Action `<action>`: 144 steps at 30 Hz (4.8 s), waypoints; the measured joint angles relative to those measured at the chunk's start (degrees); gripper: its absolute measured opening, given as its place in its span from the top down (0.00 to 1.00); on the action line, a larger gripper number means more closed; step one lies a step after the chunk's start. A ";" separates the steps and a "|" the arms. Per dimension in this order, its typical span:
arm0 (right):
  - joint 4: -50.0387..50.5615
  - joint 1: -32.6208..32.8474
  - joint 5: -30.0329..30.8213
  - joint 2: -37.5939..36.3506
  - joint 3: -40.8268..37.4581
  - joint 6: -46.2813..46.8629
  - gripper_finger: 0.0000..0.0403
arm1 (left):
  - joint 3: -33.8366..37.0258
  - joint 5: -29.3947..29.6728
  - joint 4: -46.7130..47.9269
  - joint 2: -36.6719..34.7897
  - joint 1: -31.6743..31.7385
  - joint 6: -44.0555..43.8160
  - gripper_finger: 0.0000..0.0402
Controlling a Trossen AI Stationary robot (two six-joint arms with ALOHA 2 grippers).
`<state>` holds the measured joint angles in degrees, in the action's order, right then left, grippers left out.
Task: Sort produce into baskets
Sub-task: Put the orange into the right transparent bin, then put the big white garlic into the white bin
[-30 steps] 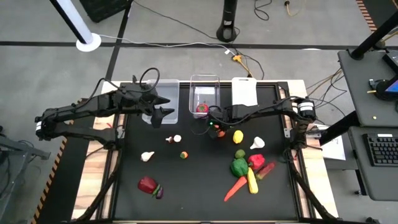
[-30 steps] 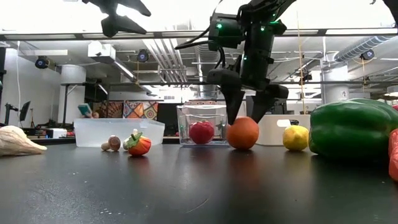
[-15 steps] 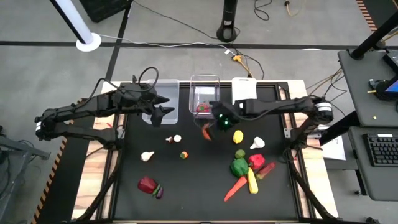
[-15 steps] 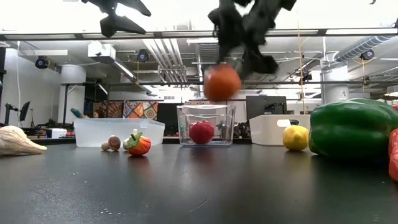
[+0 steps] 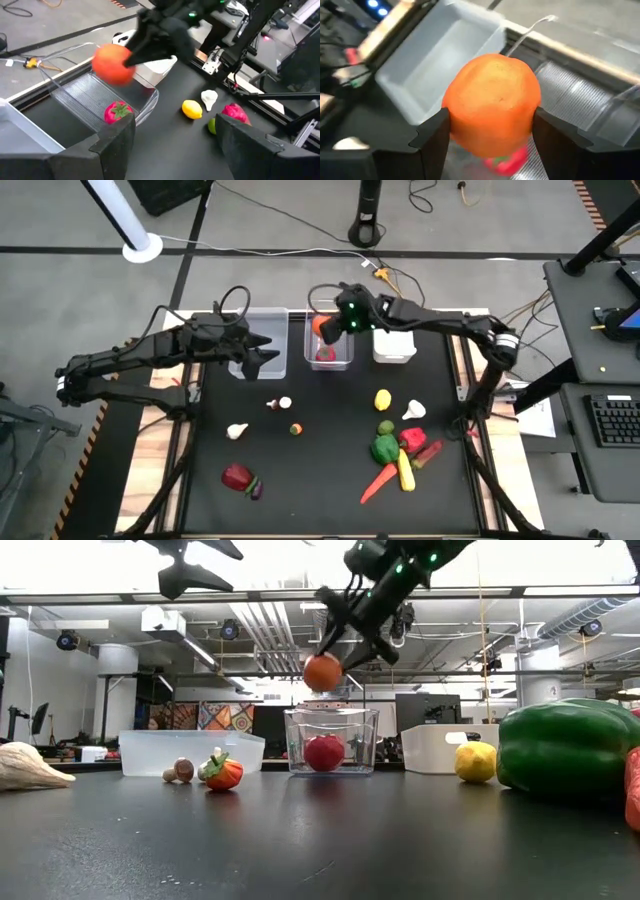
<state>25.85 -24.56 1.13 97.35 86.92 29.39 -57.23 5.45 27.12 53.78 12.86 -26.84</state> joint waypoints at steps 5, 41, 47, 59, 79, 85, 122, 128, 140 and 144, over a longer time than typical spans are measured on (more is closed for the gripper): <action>-1.82 -2.01 3.08 3.62 0.83 -4.94 0.39 | 0.00 0.00 0.47 -0.15 0.00 -3.22 0.36; -2.25 -2.73 0.01 9.57 0.85 -6.45 0.23 | 0.57 -6.57 39.48 -0.02 -6.77 -19.44 0.36; -2.20 -2.02 -0.10 6.99 0.85 -6.41 0.24 | 1.51 -6.56 42.53 2.71 -13.55 -26.32 0.36; -2.13 -0.59 -0.07 1.92 0.85 -5.89 0.24 | 11.65 -10.80 37.80 14.59 -28.53 -32.87 0.36; -2.00 0.22 -0.10 0.89 0.85 -5.28 0.25 | 17.22 -7.61 25.41 26.16 -30.84 -30.67 0.46; -1.89 0.31 -0.12 0.82 0.85 -5.48 0.25 | 16.92 -7.70 25.39 25.58 -30.84 -30.67 0.66; -29.98 19.36 -7.16 -10.31 0.70 -20.80 0.25 | -6.96 4.21 -10.02 1.59 -12.00 18.85 0.71; -39.41 20.44 -7.08 -9.26 0.70 -21.77 0.29 | -5.92 2.92 -16.72 3.36 -12.04 18.44 0.71; -39.73 20.42 -6.96 -9.10 0.70 -20.42 0.41 | -5.84 0.94 -24.24 7.32 -12.07 18.66 0.71; -39.58 20.40 -6.97 -9.03 0.67 -19.88 0.50 | -5.84 0.94 -24.14 7.39 -12.07 18.68 0.71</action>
<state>-13.74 -4.16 -5.84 88.31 87.59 9.50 -63.07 6.39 2.98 61.17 0.80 -8.17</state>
